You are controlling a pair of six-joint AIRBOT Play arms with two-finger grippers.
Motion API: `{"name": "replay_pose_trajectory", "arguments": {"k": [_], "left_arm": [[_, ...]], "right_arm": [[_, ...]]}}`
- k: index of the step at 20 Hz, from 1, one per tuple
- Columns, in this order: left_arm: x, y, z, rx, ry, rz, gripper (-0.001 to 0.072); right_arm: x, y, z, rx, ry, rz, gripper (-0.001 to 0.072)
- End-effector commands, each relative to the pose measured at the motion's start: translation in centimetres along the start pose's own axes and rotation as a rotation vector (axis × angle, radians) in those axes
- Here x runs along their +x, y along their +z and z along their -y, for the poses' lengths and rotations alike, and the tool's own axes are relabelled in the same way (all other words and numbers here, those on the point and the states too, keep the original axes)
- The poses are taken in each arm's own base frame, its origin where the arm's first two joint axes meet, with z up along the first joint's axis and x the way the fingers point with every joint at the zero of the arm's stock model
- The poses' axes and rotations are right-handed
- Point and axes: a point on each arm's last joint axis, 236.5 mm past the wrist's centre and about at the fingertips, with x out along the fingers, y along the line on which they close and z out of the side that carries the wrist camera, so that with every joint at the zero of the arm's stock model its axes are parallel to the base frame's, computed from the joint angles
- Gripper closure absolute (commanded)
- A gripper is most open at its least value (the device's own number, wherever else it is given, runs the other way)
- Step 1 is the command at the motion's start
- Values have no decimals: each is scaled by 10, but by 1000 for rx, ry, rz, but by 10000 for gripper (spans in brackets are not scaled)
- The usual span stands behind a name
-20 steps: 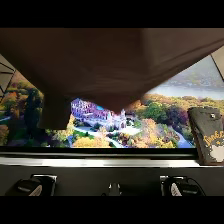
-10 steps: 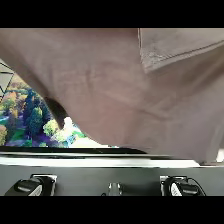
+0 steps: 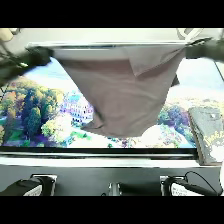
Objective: Fold the shirts.
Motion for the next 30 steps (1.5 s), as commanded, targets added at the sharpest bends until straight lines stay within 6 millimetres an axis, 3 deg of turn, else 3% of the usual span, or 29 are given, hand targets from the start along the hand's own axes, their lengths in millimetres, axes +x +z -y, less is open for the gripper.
{"name": "replay_pose_trajectory", "arguments": {"k": [1, 3, 4, 5, 6, 7, 9, 12, 14, 17, 19, 20, 22, 26, 28, 30], "left_arm": [[62, -99, -35, -121, 51, -253, 682], [80, -140, -37, -154, 52, -366, 682], [86, -150, -36, -163, 49, -391, 682], [88, -153, -36, -157, 48, -397, 682], [88, -152, -37, -145, 47, -393, 682], [86, -148, -40, -126, 47, -386, 682], [82, -142, -49, -93, 56, -377, 682], [72, -148, -70, -120, 85, -424, 682], [63, -161, -74, -135, 88, -490, 682], [56, -174, -69, -95, 63, -554, 682], [58, -176, -61, -68, 46, -556, 682], [59, -177, -57, -64, 40, -558, 682], [59, -179, -50, -53, 27, -564, 682], [62, -179, -43, -42, 17, -555, 682], [64, -175, -42, -40, 17, -537, 682], [65, -175, -42, -39, 17, -534, 682]], "right_arm": [[107, -66, -11, 306, 141, -62, 686], [133, -132, -45, 392, 284, -257, 685], [135, -154, -58, 394, 342, -327, 657], [133, -165, -65, 352, 380, -364, 481], [123, -169, -71, 289, 426, -385, 186], [110, -171, -74, 252, 466, -411, 13], [70, -183, -85, 199, 556, -530, 17], [3, -234, -110, 89, 651, -834, 37], [-24, -265, -143, 56, 655, -909, 50], [-48, -335, -190, 76, 617, -975, 10], [-47, -369, -214, 279, 567, -994, 10], [-42, -373, -225, 382, 569, -963, 10], [-28, -371, -235, 529, 545, -892, 11], [-1, -368, -229, 673, 433, -817, 12], [10, -365, -246, 686, 427, -784, 13], [27, -360, -259, 695, 391, -717, 82]]}}
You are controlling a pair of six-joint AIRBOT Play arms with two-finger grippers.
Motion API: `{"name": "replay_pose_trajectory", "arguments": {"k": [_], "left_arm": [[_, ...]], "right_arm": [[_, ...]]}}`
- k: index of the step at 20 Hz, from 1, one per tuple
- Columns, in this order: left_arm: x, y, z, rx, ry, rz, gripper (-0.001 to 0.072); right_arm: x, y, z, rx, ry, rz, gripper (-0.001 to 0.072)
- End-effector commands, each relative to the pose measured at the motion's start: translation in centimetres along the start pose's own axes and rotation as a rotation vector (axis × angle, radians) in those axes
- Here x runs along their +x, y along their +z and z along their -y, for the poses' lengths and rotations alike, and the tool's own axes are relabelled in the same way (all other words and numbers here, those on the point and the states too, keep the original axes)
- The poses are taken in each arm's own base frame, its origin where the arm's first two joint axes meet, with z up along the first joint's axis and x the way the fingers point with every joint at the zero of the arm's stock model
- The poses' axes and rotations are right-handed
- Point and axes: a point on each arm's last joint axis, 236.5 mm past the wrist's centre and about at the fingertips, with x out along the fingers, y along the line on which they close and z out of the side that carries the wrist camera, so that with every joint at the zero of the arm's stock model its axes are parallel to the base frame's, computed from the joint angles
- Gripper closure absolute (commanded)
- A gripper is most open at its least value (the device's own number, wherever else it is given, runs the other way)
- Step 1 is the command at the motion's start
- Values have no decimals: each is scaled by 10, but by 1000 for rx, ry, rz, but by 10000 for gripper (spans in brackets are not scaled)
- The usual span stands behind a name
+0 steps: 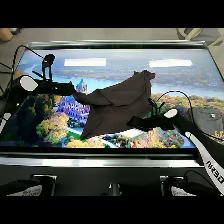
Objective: Fold the shirts.
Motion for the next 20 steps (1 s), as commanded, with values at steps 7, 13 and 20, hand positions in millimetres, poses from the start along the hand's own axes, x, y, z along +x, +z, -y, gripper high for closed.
{"name": "replay_pose_trajectory", "arguments": {"k": [7, 13, 20], "left_arm": [[-72, 70, 11, 87, 22, 279, 683], [-411, 172, 60, 80, 66, 1118, 683], [-549, 94, 141, 209, -39, 1386, 683]], "right_arm": [[-87, 126, -53, -387, -26, 392, 687], [-496, 148, -183, -1031, -673, 1121, 687], [-594, 39, -260, -1057, -753, 1434, 687]]}}
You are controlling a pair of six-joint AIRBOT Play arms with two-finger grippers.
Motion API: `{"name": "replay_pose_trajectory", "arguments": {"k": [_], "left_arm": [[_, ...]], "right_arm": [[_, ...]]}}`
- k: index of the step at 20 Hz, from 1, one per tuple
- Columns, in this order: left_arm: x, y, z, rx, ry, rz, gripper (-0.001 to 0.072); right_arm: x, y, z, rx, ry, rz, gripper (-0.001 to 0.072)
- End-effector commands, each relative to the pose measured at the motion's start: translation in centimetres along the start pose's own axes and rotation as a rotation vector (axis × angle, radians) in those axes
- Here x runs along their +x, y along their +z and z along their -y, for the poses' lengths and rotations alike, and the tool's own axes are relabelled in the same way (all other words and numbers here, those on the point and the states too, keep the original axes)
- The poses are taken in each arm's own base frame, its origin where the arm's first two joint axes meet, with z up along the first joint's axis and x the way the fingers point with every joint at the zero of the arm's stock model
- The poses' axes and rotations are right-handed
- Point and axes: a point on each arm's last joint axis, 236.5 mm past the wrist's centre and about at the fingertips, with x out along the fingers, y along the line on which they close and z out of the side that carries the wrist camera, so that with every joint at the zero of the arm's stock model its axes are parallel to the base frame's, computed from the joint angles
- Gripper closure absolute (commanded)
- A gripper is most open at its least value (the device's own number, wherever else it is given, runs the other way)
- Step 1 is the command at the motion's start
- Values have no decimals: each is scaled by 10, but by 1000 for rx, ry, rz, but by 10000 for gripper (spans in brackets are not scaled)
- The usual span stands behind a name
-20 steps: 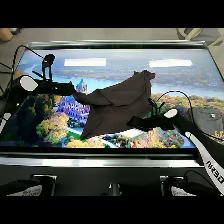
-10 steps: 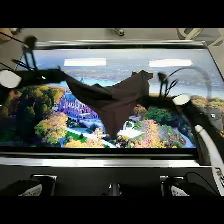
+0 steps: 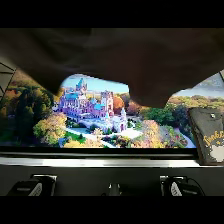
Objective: Fold the shirts.
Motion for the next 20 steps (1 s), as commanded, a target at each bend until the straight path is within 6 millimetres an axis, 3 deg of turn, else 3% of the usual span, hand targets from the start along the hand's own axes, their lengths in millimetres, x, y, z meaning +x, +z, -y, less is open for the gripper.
{"name": "replay_pose_trajectory", "arguments": {"k": [1, 4, 7, 11, 14, 17, 20], "left_arm": [[-35, 36, 20, 34, -28, 92, 683], [-20, -4, 5, 68, 9, -52, 682], [8, -82, -22, 78, 53, -316, 683], [36, -233, -84, 60, 151, -701, 682], [45, -360, -129, -2, 211, -907, 683], [61, -444, -157, -61, 248, -987, 682], [45, -518, -160, -234, 293, -1137, 682]], "right_arm": [[-34, 26, 8, -37, -52, 34, 687], [-19, -15, -14, -25, 58, -114, 687], [6, -96, -50, 16, 252, -381, 687], [46, -259, -100, 226, 464, -845, 687], [91, -362, -176, 297, 597, -1005, 687], [143, -419, -244, 330, 615, -991, 686], [159, -442, -277, 417, 588, -1005, 685]]}}
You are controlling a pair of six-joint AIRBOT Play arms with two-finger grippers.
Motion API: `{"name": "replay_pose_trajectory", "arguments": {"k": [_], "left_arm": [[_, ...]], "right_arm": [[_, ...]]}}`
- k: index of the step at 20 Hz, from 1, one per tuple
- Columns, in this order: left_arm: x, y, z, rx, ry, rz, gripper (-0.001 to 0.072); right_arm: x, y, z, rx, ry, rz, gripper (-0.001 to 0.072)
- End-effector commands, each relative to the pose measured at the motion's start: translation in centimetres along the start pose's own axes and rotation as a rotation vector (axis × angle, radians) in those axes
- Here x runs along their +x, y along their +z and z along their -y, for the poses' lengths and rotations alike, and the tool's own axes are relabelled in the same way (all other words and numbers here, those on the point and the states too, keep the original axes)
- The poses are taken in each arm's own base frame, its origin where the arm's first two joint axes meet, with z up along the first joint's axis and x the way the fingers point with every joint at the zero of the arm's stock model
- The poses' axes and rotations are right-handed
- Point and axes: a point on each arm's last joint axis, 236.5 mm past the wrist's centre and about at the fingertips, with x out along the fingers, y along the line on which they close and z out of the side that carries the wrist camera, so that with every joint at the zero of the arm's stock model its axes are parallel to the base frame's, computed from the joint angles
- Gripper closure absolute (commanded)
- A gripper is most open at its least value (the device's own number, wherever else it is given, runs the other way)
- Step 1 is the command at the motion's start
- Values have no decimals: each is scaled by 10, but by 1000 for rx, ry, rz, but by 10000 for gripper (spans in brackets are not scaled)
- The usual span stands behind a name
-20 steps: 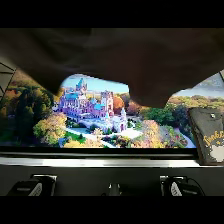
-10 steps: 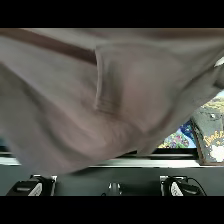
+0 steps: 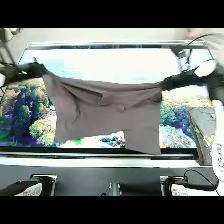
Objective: Fold the shirts.
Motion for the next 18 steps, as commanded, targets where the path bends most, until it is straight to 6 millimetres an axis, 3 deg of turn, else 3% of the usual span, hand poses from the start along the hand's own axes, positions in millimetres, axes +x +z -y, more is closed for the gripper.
{"name": "replay_pose_trajectory", "arguments": {"k": [1, 2, 3, 4, 5, 6, 8, 10, 11, 15, 18], "left_arm": [[67, -66, -4, -173, -33, -203, 681], [76, -83, -2, -198, -46, -261, 680], [80, -97, -1, -199, -48, -311, 636], [77, -106, -6, -190, -39, -351, 430], [67, -113, -17, -169, -13, -406, 101], [52, -121, -33, -151, 25, -475, 26], [16, -145, -72, -165, 108, -637, 34], [-14, -181, -96, -252, 136, -774, 109], [-25, -203, -103, -292, 145, -829, 108], [-41, -277, -93, -335, 33, -968, 107], [-34, -302, -88, -383, 11, -971, 107]], "right_arm": [[66, -4, -12, 120, 32, -4, 685], [71, -6, -10, 124, 31, -9, 682], [70, -6, -9, 125, 30, -10, 594], [63, -6, -5, 132, 34, -14, 310], [50, -5, 4, 133, 34, -21, 108], [33, -8, 18, 128, 30, -30, 108], [0, -34, 52, 177, 23, -82, 112], [-21, -86, 69, 271, 76, -223, 185], [-27, -111, 72, 304, 103, -289, 191], [-27, -167, 46, 294, 243, -439, 226], [-19, -183, 34, 319, 283, -465, 226]]}}
